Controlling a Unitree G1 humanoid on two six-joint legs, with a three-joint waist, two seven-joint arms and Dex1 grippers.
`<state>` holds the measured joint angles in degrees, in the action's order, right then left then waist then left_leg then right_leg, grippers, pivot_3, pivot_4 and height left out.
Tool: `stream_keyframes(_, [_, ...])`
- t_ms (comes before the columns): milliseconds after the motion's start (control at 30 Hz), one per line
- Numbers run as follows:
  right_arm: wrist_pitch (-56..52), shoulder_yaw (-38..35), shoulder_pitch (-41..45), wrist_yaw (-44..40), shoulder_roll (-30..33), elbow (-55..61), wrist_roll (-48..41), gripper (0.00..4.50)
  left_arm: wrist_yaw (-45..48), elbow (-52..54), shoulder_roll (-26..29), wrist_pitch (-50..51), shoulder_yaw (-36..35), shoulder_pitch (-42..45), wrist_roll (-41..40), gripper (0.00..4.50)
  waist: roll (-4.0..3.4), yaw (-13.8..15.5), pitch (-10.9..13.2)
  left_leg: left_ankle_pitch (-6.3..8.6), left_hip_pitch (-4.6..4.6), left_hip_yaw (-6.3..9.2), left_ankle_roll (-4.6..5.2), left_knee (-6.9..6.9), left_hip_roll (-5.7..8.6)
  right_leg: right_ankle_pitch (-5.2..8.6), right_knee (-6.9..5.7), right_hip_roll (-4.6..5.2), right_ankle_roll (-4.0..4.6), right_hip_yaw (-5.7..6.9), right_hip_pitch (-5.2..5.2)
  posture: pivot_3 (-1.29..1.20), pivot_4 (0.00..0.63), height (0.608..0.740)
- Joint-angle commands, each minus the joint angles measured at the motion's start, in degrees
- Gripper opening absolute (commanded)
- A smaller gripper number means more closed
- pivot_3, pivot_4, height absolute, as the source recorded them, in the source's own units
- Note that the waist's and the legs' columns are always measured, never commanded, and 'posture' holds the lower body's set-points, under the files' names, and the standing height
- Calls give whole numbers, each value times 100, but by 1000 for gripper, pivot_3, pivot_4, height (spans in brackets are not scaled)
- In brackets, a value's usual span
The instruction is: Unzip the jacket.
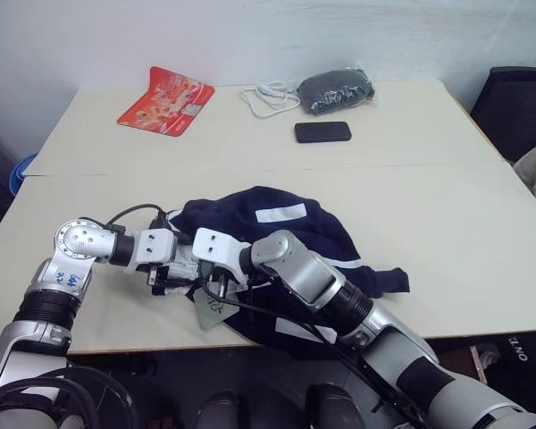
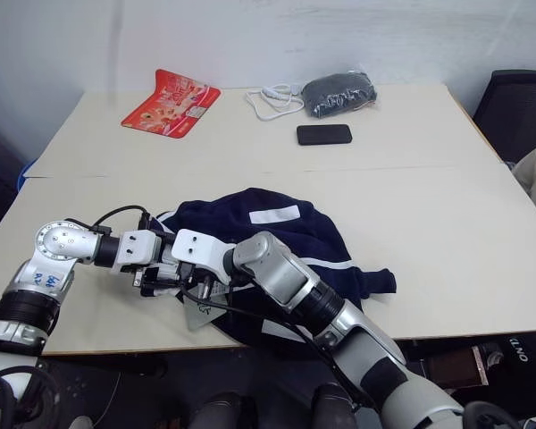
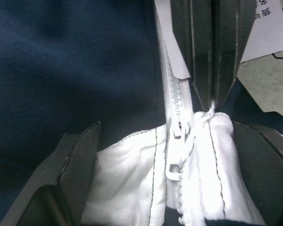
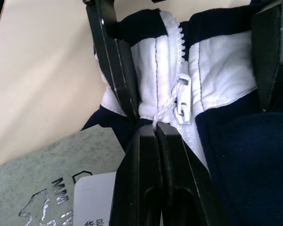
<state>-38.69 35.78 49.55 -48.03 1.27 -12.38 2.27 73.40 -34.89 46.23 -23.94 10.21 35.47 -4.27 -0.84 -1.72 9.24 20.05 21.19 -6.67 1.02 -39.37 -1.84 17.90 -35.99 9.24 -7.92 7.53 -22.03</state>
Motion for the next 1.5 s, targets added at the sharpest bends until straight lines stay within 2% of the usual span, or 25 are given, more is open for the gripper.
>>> stream_keyframes(33, [66,8,26,-51,18,172,29,68,-144,-343,43,90,242,-169,561,4347,0,0,0,0,0,0,0,0,0,0,0,0,0,0,0,0,150,740])
stream_keyframes(167, [122,-129,101,85,-13,219,42,68,-149,-378,26,65,254,-162,572,4347,0,0,0,0,0,0,0,0,0,0,0,0,0,0,0,0,150,740])
stream_keyframes(300, [-26,-100,108,22,35,376,10,776,-144,-417,18,40,264,-139,583,4347,0,1,0,0,0,0,0,0,0,0,0,1,0,1,0,0,150,740])
stream_keyframes(333, [-35,-82,95,10,47,392,10,1148,-141,-416,18,42,265,-133,580,4347,0,1,0,0,0,0,0,1,0,0,0,1,0,1,0,0,150,740])
stream_keyframes(533, [60,-24,26,39,65,263,51,1148,-157,-450,-1,20,279,-92,580,4347,0,1,0,-1,0,1,0,1,0,0,1,1,0,1,0,0,150,740])
stream_keyframes(633, [113,-62,60,54,58,161,50,543,-154,-437,-7,16,284,-83,569,4347,0,1,0,-2,0,0,1,2,0,0,1,1,0,1,0,0,150,740])
stream_keyframes(667, [138,-64,66,43,69,136,48,173,-154,-441,-10,16,284,-77,564,4347,0,1,0,-2,0,1,1,2,0,0,1,2,0,1,0,0,150,740])
stream_keyframes(700, [167,-53,72,28,84,112,56,46,-157,-449,-12,11,284,-71,563,4347,0,1,0,-3,0,1,1,3,0,0,1,2,0,1,0,0,150,740])
stream_keyframes(967, [161,64,30,-142,164,242,55,46,-171,-503,-3,-6,286,-34,566,4347,0,1,0,-4,0,2,2,4,0,0,1,3,0,2,0,0,150,740])
stream_keyframes(1067, [69,49,160,-332,372,516,52,46,-183,-534,3,-34,298,-33,573,4347,0,3,0,-4,0,2,2,5,0,0,2,5,0,2,0,0,150,740])
stream_keyframes(1300, [-200,-108,370,-1274,1579,1644,-155,46,-209,-670,-57,-135,383,-22,636,4347,0,10,0,-5,2,6,5,7,0,0,4,11,0,4,-1,0,150,740])
stream_keyframes(1500, [-258,-228,216,-1581,2430,2077,-201,46,-245,-854,-115,-247,449,18,695,4347,0,27,0,-9,-1,6,9,14,2,0,5,17,0,6,0,0,150,740])
